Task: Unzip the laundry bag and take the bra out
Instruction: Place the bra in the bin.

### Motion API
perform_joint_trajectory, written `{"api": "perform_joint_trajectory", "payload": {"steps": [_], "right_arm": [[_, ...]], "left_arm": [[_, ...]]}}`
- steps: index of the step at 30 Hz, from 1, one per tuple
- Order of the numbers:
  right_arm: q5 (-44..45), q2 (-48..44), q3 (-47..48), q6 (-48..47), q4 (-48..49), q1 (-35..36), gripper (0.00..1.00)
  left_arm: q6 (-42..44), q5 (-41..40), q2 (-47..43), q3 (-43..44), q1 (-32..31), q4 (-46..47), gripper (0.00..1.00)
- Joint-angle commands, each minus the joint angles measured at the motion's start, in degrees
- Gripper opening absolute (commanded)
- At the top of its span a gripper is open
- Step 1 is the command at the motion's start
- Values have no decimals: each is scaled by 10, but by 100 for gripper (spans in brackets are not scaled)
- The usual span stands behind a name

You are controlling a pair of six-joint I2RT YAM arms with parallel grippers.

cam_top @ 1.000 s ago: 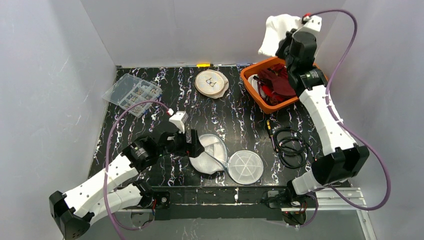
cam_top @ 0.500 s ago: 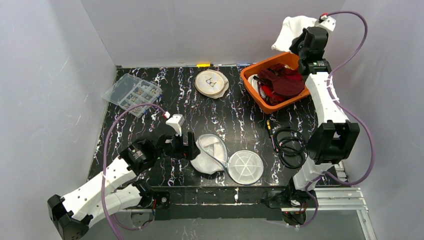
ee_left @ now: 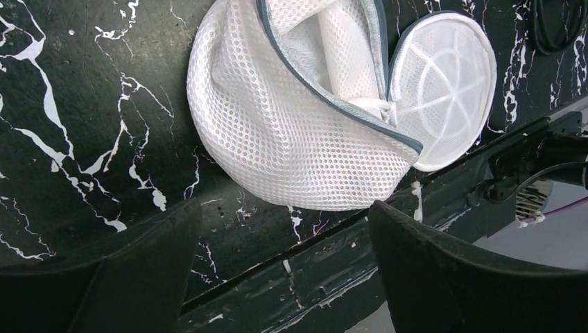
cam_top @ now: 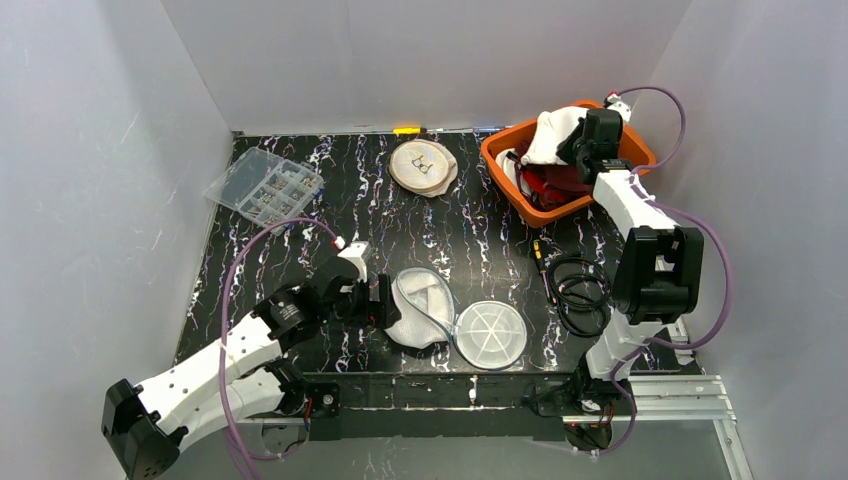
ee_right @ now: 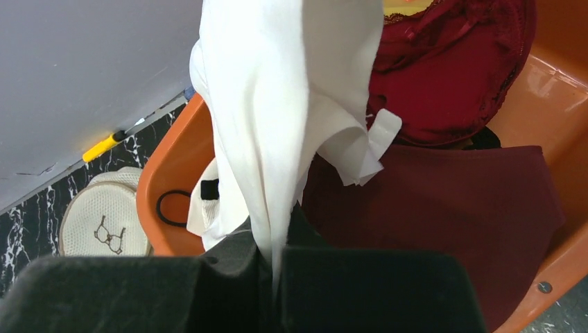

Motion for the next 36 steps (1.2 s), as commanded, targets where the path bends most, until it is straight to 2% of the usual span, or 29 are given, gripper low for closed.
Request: {"api": "perform_joint_trajectory", "payload": {"steps": [1, 5, 9, 12, 17, 20, 23, 27, 30, 36], "right_arm": [[-7, 3, 4, 8, 60, -5, 1], [-8, 19, 4, 8, 39, -10, 3], [-9, 19, -4, 19, 26, -13, 39], [-9, 9, -5, 27, 16, -13, 51], [5, -12, 9, 27, -36, -13, 64], [25, -42, 13, 21, -73, -12, 83], [41, -83, 8, 18, -100, -11, 98], [39, -139, -2, 17, -113, 4, 98], [4, -159, -20, 28, -78, 14, 95], [-78, -136, -47, 72, -59, 29, 78]], "left_arm": [[-10, 6, 2, -5, 0, 13, 88], [-14, 6, 11, -7, 0, 22, 88], [-16, 22, 22, -7, 0, 27, 88], [-15, 24, 24, -5, 0, 28, 88], [-15, 21, 21, -2, 0, 25, 88], [-16, 19, 17, -4, 0, 27, 89], [-15, 19, 18, -5, 0, 28, 88], [-13, 14, 20, -1, 0, 25, 89], [-13, 1, 20, 5, 0, 27, 89], [-16, -26, 56, 32, 1, 27, 88]]}}
